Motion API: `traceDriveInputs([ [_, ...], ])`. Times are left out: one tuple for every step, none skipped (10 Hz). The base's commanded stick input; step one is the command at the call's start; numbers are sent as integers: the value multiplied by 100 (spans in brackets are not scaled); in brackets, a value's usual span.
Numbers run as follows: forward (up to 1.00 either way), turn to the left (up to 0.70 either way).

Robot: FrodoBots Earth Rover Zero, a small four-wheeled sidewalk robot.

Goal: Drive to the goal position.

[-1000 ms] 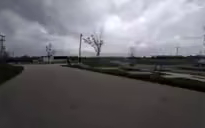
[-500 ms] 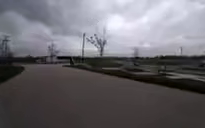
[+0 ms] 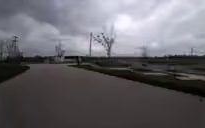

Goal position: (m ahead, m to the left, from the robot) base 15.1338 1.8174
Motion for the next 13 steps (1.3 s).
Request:
traceDriveInputs([
  [100, 27],
  [100, 27],
  [100, 27],
  [100, 27],
  [100, 20],
  [100, 0],
  [100, 0],
  [100, 0],
  [100, 0],
  [100, 0],
  [100, 0],
  [100, 0],
  [100, 0],
])
